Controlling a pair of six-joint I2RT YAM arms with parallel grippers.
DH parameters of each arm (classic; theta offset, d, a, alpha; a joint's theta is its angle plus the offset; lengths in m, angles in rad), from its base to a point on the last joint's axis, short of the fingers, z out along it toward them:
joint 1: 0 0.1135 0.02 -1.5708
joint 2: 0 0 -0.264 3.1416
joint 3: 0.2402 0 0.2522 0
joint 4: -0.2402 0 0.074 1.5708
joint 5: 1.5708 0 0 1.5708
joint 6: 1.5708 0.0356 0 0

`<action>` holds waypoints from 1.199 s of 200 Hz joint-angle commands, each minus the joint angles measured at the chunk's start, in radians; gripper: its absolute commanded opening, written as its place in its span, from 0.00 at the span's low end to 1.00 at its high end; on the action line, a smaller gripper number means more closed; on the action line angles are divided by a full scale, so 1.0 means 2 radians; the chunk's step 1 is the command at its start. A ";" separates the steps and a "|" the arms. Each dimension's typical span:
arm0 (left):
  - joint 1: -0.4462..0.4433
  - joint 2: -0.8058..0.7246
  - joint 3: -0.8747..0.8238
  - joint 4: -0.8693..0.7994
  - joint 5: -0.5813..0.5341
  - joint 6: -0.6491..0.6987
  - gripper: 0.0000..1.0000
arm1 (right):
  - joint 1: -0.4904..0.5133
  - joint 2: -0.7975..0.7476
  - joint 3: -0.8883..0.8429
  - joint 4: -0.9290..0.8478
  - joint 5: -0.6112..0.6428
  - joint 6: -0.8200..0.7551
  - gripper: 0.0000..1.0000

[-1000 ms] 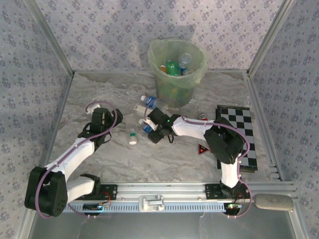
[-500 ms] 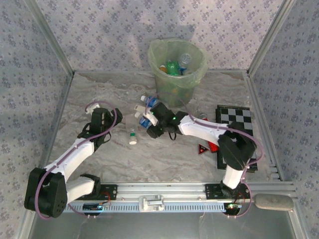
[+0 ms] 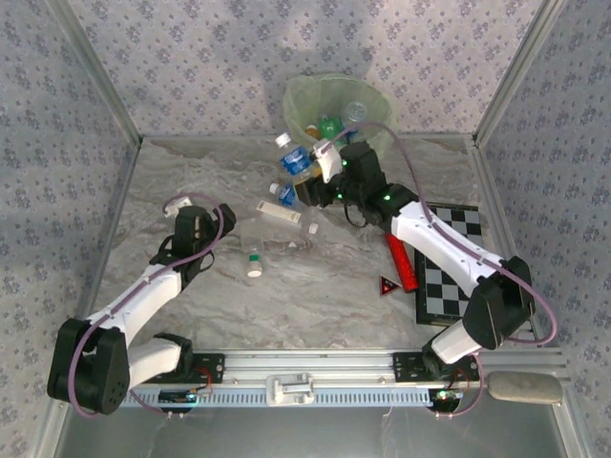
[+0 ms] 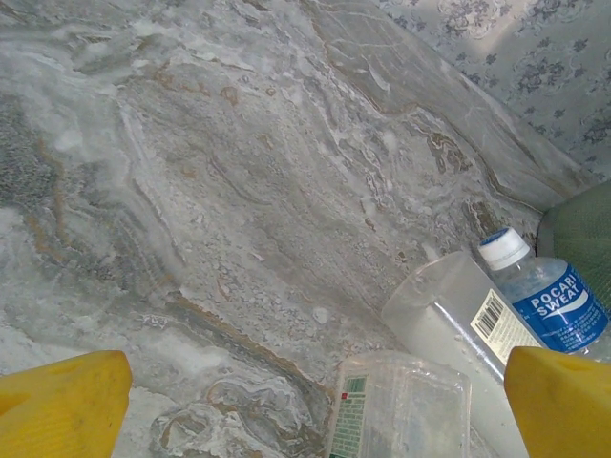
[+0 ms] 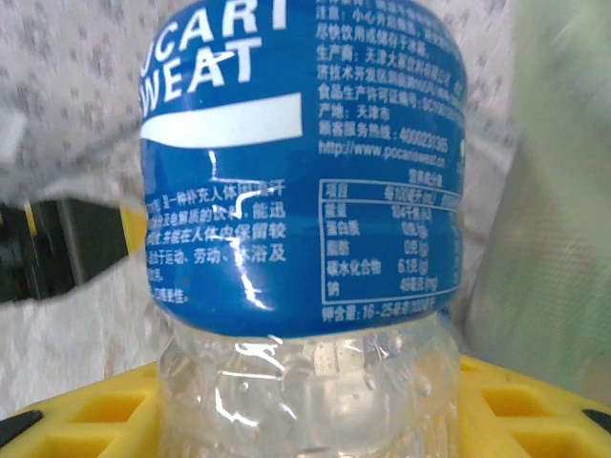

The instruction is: Put the plastic bottles in the bin

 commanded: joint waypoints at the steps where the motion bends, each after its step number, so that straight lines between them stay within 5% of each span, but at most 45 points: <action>1: 0.001 0.014 -0.003 0.026 0.030 -0.006 1.00 | -0.025 -0.016 0.036 0.034 -0.014 0.029 0.47; 104: -0.026 0.082 0.017 0.037 0.084 0.004 1.00 | -0.101 0.051 0.175 -0.026 0.147 -0.007 0.46; 240: -0.042 0.062 0.017 0.005 0.066 0.013 1.00 | -0.117 0.227 0.379 -0.199 0.123 0.007 0.55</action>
